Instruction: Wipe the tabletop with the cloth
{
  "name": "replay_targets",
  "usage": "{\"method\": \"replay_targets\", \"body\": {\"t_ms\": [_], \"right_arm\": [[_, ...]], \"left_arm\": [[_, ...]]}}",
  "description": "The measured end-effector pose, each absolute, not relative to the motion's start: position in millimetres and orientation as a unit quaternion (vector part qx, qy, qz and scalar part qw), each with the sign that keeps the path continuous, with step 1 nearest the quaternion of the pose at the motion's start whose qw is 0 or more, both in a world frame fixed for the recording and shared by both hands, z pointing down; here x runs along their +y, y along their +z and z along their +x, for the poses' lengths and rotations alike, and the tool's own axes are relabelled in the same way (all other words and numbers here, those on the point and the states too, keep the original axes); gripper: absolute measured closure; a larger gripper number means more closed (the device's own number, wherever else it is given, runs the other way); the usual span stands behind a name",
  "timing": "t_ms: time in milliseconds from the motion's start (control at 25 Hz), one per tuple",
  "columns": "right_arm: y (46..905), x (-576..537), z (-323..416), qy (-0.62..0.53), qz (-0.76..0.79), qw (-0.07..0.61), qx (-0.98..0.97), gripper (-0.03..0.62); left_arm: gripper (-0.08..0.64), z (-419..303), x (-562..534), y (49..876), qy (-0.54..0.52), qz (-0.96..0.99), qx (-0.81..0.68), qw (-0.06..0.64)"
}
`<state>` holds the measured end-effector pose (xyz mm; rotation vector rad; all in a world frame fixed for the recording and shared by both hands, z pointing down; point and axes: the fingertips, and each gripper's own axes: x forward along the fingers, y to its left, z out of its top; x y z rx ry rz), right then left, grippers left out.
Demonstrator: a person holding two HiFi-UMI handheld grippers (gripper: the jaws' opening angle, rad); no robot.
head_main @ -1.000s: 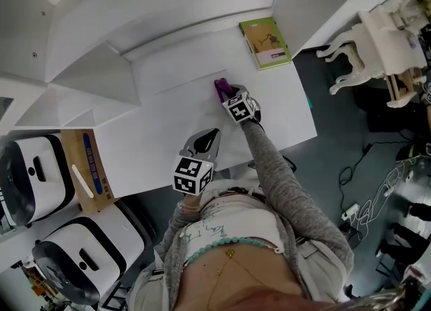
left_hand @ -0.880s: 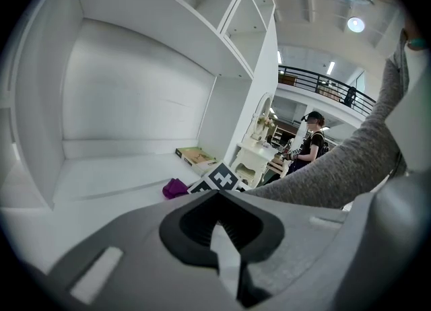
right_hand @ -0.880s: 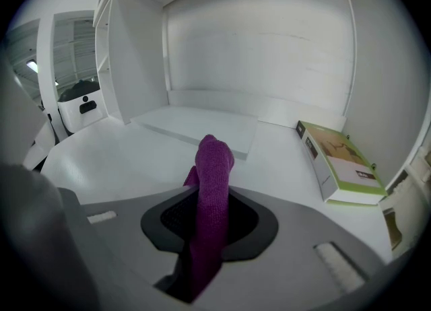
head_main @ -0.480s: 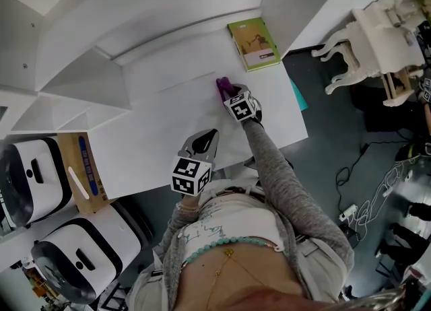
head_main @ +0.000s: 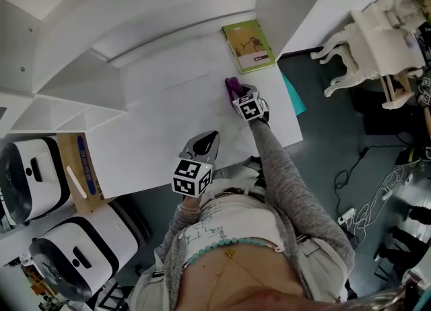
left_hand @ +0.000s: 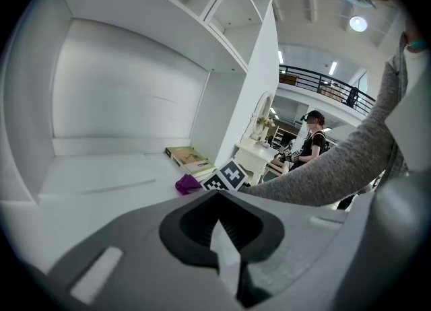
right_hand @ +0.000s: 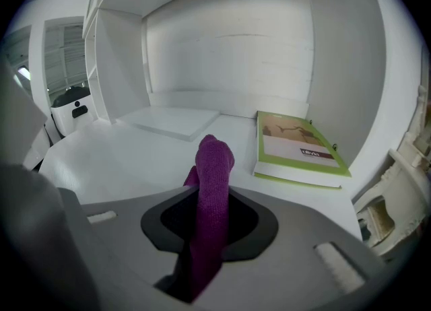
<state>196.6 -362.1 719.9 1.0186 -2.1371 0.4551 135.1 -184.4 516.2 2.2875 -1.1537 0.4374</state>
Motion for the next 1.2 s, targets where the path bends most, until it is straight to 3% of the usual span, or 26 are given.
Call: {"method": "replay_targets", "body": {"t_ms": [760, 1200], "right_arm": [[724, -364, 201, 0.189, 0.441, 0.365, -0.798, 0.495], [728, -367, 206, 0.189, 0.447, 0.366, -0.794, 0.495]], "left_arm": [[0.560, 61, -163, 520, 0.153, 0.848, -0.429, 0.270], [0.559, 57, -166, 518, 0.156, 0.860, -0.413, 0.256]]}}
